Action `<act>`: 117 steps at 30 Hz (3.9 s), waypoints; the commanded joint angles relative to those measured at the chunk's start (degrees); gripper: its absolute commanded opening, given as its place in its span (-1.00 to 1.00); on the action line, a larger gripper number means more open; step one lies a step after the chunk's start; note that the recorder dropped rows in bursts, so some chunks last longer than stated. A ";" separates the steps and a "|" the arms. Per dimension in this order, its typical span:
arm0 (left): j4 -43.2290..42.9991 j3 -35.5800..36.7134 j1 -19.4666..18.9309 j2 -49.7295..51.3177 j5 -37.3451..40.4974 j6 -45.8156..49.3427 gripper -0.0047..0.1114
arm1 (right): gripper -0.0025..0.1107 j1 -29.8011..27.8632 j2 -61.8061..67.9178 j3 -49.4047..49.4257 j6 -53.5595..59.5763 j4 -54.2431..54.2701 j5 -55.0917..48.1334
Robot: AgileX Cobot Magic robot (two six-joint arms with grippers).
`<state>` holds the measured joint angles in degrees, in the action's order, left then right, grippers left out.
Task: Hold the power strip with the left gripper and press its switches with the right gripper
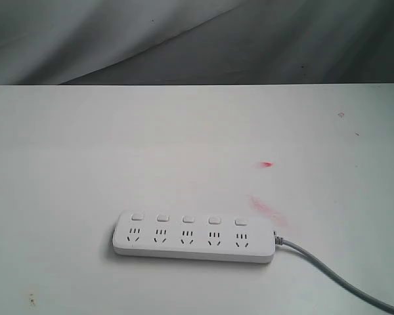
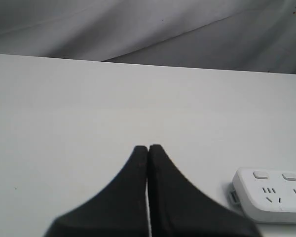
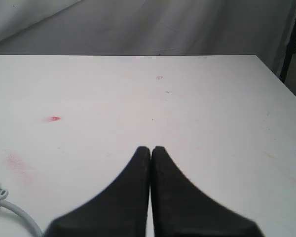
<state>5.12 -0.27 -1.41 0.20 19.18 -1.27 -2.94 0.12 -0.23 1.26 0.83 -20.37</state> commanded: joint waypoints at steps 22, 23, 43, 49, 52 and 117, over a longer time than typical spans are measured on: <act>-0.02 0.27 5.70 -0.20 -1.04 0.00 -0.91 | -0.96 -0.43 -0.12 0.23 -0.05 0.17 0.89; 0.81 0.27 5.70 -0.20 -1.04 0.00 -0.91 | -0.96 -0.43 -0.12 0.23 -0.05 0.17 0.89; 6.43 -30.07 5.70 26.86 -1.26 16.90 -0.91 | -0.96 -0.43 -0.12 0.23 -0.05 0.17 0.89; 6.43 -41.66 5.59 37.47 1.46 23.76 -0.91 | -0.96 -0.43 -0.12 0.23 -0.05 0.17 0.89; 8.09 -47.81 5.33 41.63 4.12 29.73 -0.91 | -0.96 -0.43 -0.12 0.23 -0.05 0.17 0.89; 52.47 -56.72 -26.41 92.22 50.78 121.23 -0.66 | -0.96 -0.43 -0.12 0.23 -0.05 0.17 0.89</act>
<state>58.99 -56.97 -28.94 89.35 69.71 119.17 -2.94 0.12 -0.23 1.26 0.83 -20.25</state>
